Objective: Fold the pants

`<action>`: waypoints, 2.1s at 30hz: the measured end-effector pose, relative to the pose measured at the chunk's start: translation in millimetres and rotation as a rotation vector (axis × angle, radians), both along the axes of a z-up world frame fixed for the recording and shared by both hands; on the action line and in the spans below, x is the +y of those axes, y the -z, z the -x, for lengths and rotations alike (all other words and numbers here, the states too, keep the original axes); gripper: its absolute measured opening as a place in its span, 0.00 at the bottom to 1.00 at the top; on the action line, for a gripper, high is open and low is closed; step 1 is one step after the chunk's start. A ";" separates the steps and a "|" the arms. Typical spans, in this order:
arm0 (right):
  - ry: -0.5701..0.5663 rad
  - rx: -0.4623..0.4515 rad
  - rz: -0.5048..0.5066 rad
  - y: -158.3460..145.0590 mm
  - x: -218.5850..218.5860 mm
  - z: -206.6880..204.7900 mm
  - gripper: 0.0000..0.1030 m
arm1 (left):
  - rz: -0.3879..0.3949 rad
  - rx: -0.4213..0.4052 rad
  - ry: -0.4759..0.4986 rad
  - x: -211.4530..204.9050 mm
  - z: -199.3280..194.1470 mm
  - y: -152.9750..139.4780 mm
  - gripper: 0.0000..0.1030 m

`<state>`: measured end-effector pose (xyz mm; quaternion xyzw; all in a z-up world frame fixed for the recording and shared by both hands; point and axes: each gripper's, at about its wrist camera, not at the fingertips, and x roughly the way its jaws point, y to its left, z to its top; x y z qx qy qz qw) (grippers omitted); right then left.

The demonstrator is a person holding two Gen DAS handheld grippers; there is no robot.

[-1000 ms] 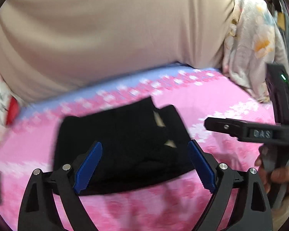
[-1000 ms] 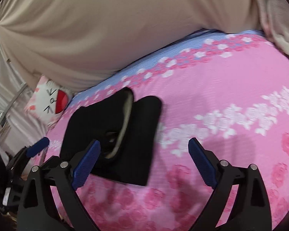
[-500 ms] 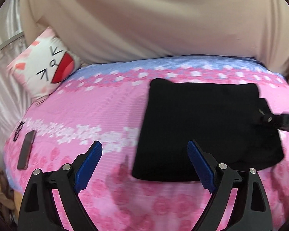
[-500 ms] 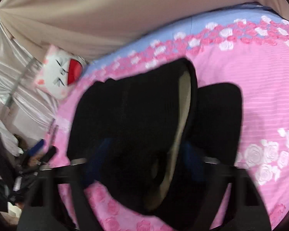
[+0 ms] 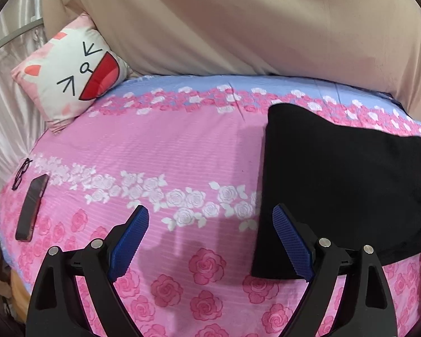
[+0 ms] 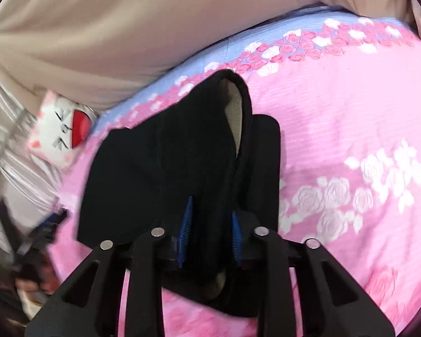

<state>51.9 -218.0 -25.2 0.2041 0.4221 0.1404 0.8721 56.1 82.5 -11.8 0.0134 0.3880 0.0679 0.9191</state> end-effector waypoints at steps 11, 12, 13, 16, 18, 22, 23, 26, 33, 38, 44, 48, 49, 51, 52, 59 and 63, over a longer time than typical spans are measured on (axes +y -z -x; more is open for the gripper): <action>-0.257 -0.100 0.224 -32.5 109.5 -37.7 0.21 | -0.056 0.019 0.052 -35.0 -20.3 19.9 0.86; -0.226 -0.058 0.298 -13.4 107.4 -55.8 0.15 | -0.072 0.017 0.053 -35.8 -21.1 22.9 0.91; -0.183 -0.013 0.337 2.6 101.1 -72.3 0.11 | -0.074 0.013 0.057 -34.0 -22.0 25.9 0.95; -0.040 0.050 0.098 1.2 56.2 -78.5 0.00 | -0.036 0.028 0.085 -24.8 -19.6 29.1 0.95; -0.044 -0.030 0.140 -25.5 70.6 -70.3 0.06 | -0.027 0.025 0.083 -20.7 -18.7 29.4 0.95; -0.332 -0.036 0.129 -42.2 164.2 -88.7 0.06 | 0.015 0.025 0.065 -19.9 -22.5 29.8 0.95; -0.386 -0.016 0.142 -34.3 186.4 -98.3 0.06 | 0.011 0.026 0.067 -20.9 -23.2 30.0 0.95; -0.423 0.023 0.278 5.5 242.9 -146.0 0.00 | -0.016 0.020 0.065 -20.2 -23.0 28.5 0.95; -0.308 -0.086 0.192 -29.2 223.5 -135.7 0.04 | 0.022 0.040 0.079 -7.8 -24.3 30.8 0.95; -0.017 -0.092 0.211 -29.5 80.5 -29.6 0.07 | 0.031 0.031 0.087 -1.2 -16.5 26.4 0.95; 0.072 0.001 0.070 -17.4 5.7 24.9 0.16 | 0.051 -0.017 0.091 -13.0 -9.5 7.9 0.95; 0.043 -0.014 0.093 -9.5 18.8 11.2 0.64 | 0.041 -0.014 0.116 -32.3 -4.1 0.7 0.95; 0.023 -0.025 0.090 -8.5 22.5 9.0 0.51 | 0.032 -0.019 0.119 -36.4 0.1 -1.3 0.95; 0.012 -0.055 0.088 -12.1 26.6 5.1 0.29 | 0.014 -0.022 0.122 -41.1 5.0 -3.2 0.95; 0.005 -0.074 0.101 -18.6 28.3 6.2 0.23 | 0.002 -0.020 0.120 -43.3 6.8 -3.0 0.95; -0.041 -0.114 0.190 -25.3 12.5 41.2 0.10 | -0.052 0.044 0.083 -41.8 1.9 20.0 0.95; 0.008 -0.078 0.213 -8.4 -0.9 54.2 0.16 | -0.053 0.067 0.085 -41.0 1.7 26.7 0.95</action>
